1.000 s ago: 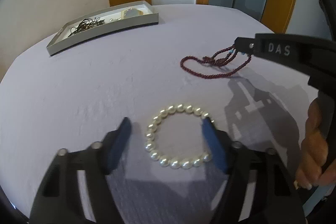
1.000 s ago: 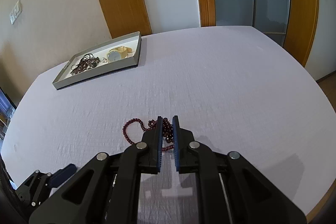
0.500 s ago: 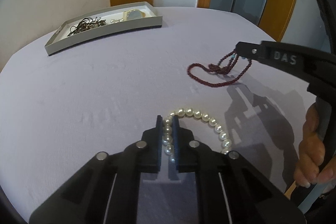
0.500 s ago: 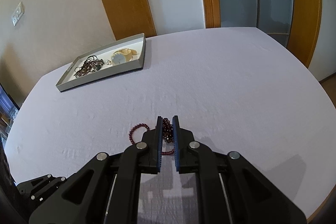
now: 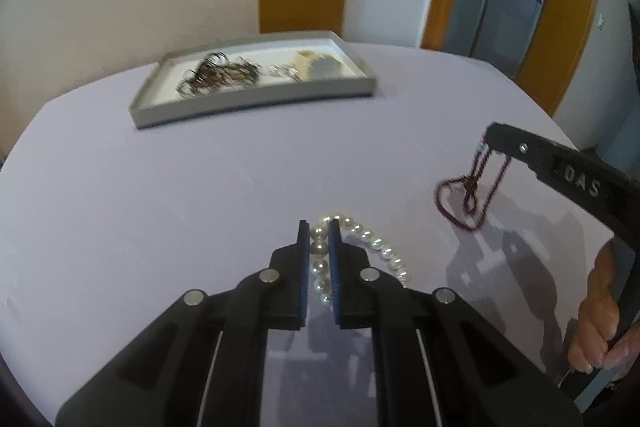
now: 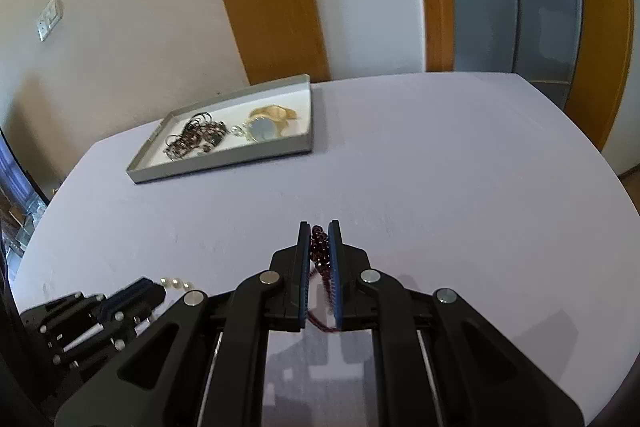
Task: Organize jewelry
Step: 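Carry the pearl bracelet and red necklace into the grey tray with both grippers, then open both grippers to release the bracelet and necklace in the tray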
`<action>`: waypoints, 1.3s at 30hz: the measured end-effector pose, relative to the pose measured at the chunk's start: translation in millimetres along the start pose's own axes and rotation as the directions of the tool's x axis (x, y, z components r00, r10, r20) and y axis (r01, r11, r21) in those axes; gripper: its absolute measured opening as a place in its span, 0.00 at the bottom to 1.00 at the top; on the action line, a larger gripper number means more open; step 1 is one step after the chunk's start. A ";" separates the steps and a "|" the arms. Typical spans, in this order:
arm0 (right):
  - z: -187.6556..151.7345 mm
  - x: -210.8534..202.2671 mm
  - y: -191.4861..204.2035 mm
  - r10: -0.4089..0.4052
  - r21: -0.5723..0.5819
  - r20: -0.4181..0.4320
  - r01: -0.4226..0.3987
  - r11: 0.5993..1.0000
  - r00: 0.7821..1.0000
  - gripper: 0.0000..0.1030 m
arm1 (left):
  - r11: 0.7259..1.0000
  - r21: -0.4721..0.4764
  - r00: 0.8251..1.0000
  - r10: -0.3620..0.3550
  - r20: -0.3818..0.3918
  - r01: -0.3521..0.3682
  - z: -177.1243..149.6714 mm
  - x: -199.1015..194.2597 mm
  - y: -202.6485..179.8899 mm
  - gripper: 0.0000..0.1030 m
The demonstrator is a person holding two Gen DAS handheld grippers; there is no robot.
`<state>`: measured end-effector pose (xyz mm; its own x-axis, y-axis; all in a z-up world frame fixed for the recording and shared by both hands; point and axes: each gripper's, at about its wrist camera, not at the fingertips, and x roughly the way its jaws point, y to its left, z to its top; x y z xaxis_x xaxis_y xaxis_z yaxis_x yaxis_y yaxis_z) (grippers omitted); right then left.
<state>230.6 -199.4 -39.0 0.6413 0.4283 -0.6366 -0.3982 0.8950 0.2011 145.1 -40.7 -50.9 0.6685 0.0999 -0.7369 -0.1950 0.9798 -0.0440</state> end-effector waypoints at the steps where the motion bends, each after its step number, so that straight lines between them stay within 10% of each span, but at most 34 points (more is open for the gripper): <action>1: 3.7 1.1 3.1 0.004 -0.003 0.002 -0.004 1.000 1.000 0.09 | 1.000 -0.005 1.000 0.006 0.007 -0.005 6.0 -1.0 6.0 0.09; 26: 167.1 84.4 104.8 0.129 -0.088 0.065 -0.123 0.989 0.990 0.09 | 0.993 -0.064 0.987 0.110 0.118 -0.103 197.6 31.3 96.3 0.09; 39: 170.8 170.4 109.0 0.131 -0.052 -0.022 -0.132 0.990 0.991 0.09 | 0.989 -0.081 0.991 0.130 0.038 -0.127 222.2 115.6 110.7 0.09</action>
<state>408.6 -7.5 1.6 0.5691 0.5393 -0.6207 -0.5129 0.8229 0.2446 360.2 117.8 8.9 0.6643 0.2330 -0.7102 -0.3355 0.9420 -0.0048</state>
